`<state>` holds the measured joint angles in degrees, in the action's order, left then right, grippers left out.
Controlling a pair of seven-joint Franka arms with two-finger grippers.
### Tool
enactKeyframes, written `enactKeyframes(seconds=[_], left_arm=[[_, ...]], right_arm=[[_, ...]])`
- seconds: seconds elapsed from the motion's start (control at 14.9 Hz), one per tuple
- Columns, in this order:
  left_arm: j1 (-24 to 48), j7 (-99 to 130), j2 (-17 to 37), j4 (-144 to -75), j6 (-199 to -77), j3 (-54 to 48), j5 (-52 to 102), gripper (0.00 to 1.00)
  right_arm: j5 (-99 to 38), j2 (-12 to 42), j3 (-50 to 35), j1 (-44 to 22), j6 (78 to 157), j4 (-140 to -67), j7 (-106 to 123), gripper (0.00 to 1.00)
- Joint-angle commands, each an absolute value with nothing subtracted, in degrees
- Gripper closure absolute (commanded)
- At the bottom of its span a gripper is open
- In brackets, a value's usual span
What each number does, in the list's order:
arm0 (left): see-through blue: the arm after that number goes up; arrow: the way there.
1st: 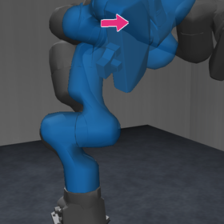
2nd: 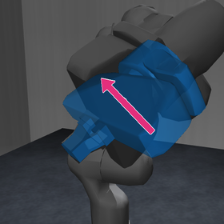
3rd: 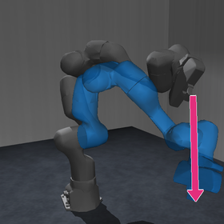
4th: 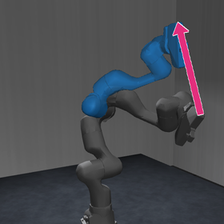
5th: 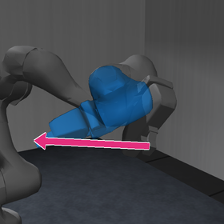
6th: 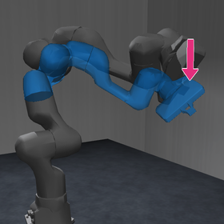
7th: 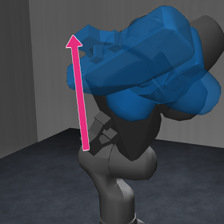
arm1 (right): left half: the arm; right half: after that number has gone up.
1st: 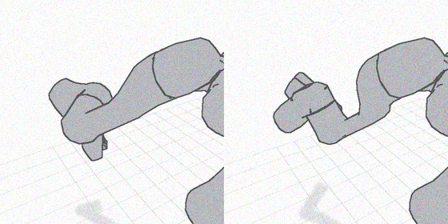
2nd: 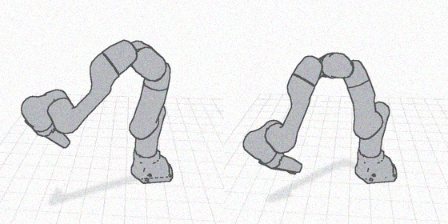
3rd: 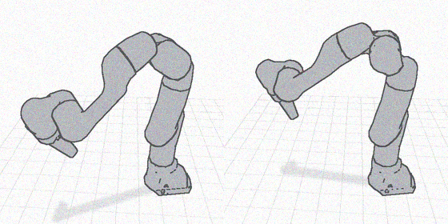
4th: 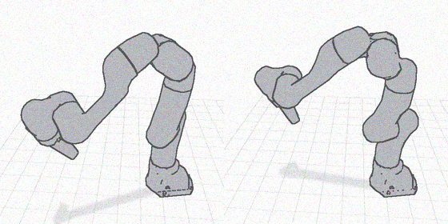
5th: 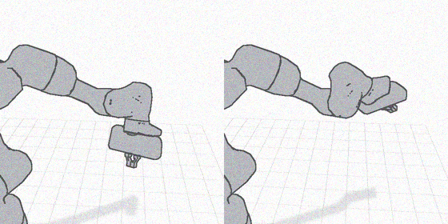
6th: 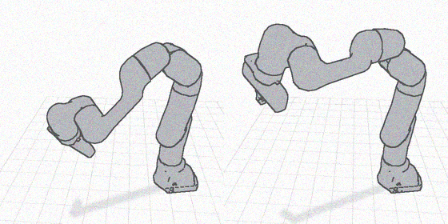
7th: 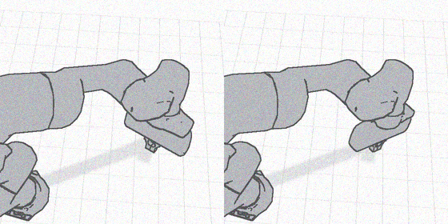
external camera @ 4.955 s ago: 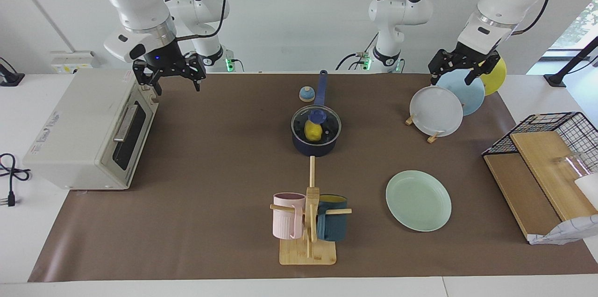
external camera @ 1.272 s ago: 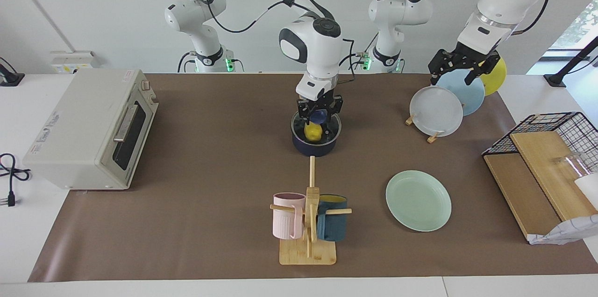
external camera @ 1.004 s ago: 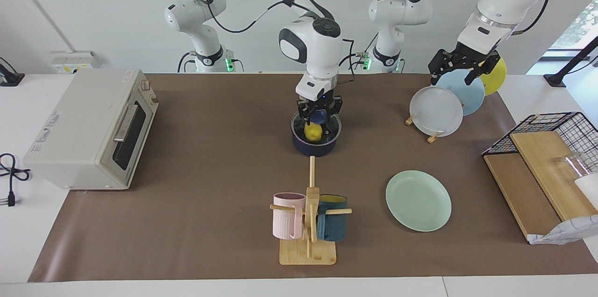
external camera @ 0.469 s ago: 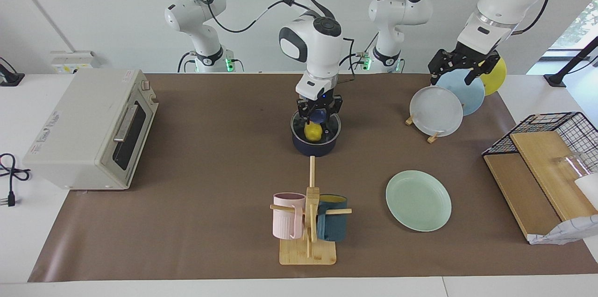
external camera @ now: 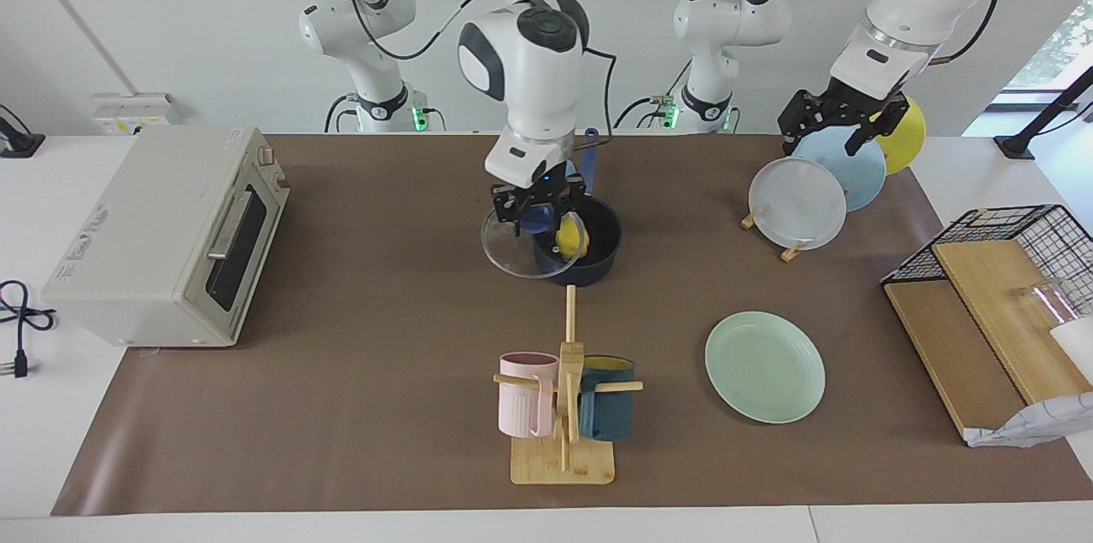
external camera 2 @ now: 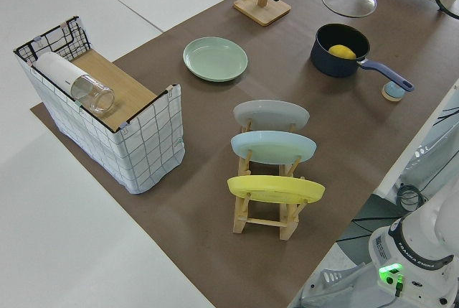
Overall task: Transfer potato from pot to plate
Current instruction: 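Lift the lid away with the right gripper while the left gripper approaches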
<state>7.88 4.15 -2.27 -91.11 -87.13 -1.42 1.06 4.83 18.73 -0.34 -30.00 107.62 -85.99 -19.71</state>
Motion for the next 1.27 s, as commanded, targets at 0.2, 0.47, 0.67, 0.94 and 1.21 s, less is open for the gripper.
enactKeyframes(seconds=[0.2,0.47,0.67,0.94,1.21], left_arm=[[13.1,11.0,-4.4,-94.6,-90.9,-1.5,0.9,0.00],[19.1,19.8,-6.2,-99.5,-96.1,-1.5,0.9,0.00],[21.9,22.6,-6.6,-100.5,-95.9,-1.6,1.3,0.00],[28.5,33.0,-5.5,-104.6,-102.5,-1.7,1.9,0.00],[37.0,40.0,0.3,-111.8,-115.1,-1.7,1.9,0.00]], right_arm=[[3.8,19.1,-1.1,-19.5,106.8,-85.7,-6.9,0.53],[3.8,18.8,-1.1,-14.9,107.2,-87.9,-1.2,0.52],[3.8,17.7,-1.1,-10.3,109.1,-92.1,3.0,0.52],[3.8,14.6,-1.1,-6.4,116.0,-101.4,5.6,0.52],[3.7,12.6,-1.0,-5.5,118.5,-107.0,5.6,0.50]])
